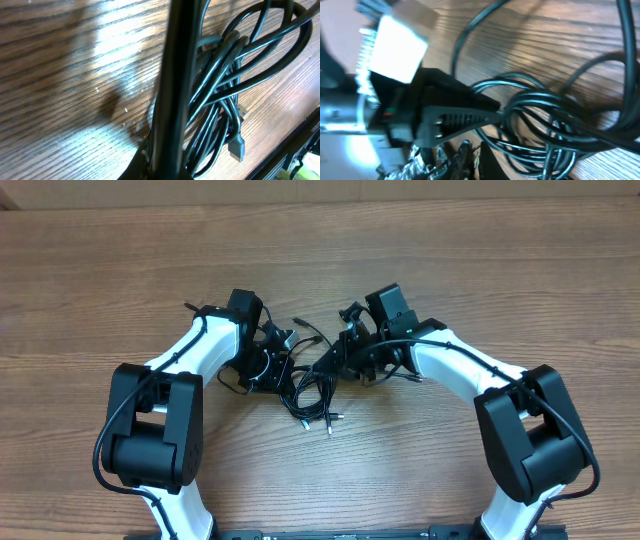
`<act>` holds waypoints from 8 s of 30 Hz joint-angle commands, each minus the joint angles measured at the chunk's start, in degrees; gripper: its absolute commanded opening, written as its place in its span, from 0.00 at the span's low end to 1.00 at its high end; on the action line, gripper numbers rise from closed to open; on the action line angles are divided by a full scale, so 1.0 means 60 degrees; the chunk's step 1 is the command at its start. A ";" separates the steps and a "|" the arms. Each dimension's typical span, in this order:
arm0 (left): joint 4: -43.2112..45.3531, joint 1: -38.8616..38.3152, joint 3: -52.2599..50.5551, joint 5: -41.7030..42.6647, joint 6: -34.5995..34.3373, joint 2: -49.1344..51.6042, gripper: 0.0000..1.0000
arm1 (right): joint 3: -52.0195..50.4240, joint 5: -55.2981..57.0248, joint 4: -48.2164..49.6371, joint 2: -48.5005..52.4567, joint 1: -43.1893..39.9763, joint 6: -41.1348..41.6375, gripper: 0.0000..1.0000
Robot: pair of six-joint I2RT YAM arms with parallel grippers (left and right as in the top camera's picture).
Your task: Untangle cables
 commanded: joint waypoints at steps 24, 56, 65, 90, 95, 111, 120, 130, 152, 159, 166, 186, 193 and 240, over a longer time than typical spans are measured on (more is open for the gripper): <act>0.0113 -0.0015 -0.0047 0.0229 0.0142 0.0102 0.04 | -0.0361 0.4863 0.1519 0.0277 0.1942 0.3457 0.24; 0.0397 -0.0055 -0.0047 -0.0637 -0.0430 0.0102 0.04 | -0.0361 0.4455 0.2612 0.1515 0.1978 0.3442 0.10; 0.0321 -0.0197 -0.0047 -0.0160 -0.0200 0.0102 0.04 | -0.0361 0.4998 0.2943 0.1559 0.2153 0.3472 0.26; -0.0470 0.0521 -0.0022 0.0251 0.0401 0.0091 0.04 | -0.0361 -0.2510 0.4677 0.1045 0.0219 -0.0590 0.04; -0.0426 0.0514 -0.0029 -0.1457 -0.0667 0.0095 0.08 | -0.0361 -0.3581 0.5329 0.1027 -0.0066 -0.0583 0.04; -0.0386 0.0503 -0.0029 -0.2000 -0.1067 0.0095 0.04 | -0.0361 -0.4615 0.7912 0.0973 -0.1231 0.4153 0.04; -0.0353 0.0503 -0.0029 -0.1978 -0.1060 0.0095 0.04 | -0.0361 -0.4652 0.8590 0.0973 -0.1147 0.4849 0.04; -0.0627 0.0586 0.0561 0.1166 0.2459 -0.0120 0.04 | -0.0364 -0.5249 0.8072 0.0973 -0.1045 0.4025 0.18; -0.0426 -0.0557 0.0911 0.1206 0.4226 -0.0572 0.04 | -0.0372 -0.0226 0.1636 0.0973 -0.0248 0.0448 0.16; -0.0299 -0.0317 0.0911 -0.1395 0.1177 -0.0572 0.53 | -0.0372 0.1632 0.0918 0.0976 -0.0248 0.0459 0.15; -0.0699 -0.0412 0.0750 -0.1432 -0.0277 -0.0572 0.54 | -0.0372 0.1690 0.0922 0.0976 -0.0240 0.0495 0.16; 0.1588 -0.1042 -0.0466 -0.1497 -0.0608 -0.0528 0.04 | -0.0368 0.2182 0.0270 -0.0925 -0.0240 0.0306 0.22; 0.1548 -0.1031 -0.0113 -0.0379 0.1741 -0.0579 0.04 | -0.0368 0.2044 -0.0306 -0.1078 -0.0240 0.0841 0.14; 0.2299 -0.1264 0.0015 0.1257 0.1927 -0.1158 0.04 | -0.0368 0.6597 -0.0962 -0.1020 0.0882 0.7275 0.24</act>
